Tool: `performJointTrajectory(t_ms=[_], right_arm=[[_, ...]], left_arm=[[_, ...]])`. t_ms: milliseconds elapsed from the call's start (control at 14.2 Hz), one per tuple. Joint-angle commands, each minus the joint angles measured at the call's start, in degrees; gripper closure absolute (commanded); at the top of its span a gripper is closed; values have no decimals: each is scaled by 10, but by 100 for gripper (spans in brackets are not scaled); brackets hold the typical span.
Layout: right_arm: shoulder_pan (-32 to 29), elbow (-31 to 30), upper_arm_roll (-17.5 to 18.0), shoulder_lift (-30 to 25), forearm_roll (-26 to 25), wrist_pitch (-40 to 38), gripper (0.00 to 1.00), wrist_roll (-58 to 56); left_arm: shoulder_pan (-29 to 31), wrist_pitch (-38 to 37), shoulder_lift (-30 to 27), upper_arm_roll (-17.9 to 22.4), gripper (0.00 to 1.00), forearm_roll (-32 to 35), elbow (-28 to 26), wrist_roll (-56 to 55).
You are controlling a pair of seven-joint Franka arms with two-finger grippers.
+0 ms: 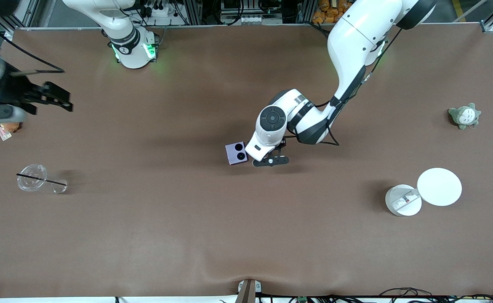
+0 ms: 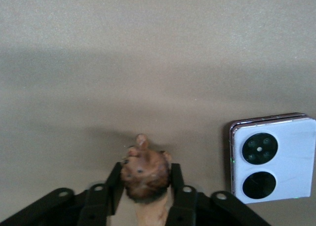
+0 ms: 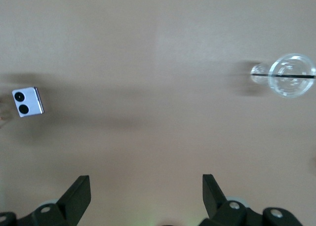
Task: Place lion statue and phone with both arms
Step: 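Grasp the lion with the left gripper while the right gripper reaches the phone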
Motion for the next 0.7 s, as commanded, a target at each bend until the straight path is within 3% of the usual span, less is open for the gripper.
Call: performJointTrajectory(t_ms=[0, 421, 632], right_arm=[[38, 10, -2, 47, 6, 32, 0, 11], [144, 10, -2, 160, 28, 168, 0, 54], [223, 9, -2, 216, 26, 242, 0, 133]], left_arm=[[-2, 3, 3, 5, 94, 30, 10, -7], [115, -36, -29, 4, 97, 57, -1, 138], [177, -38, -30, 4, 97, 71, -5, 220]])
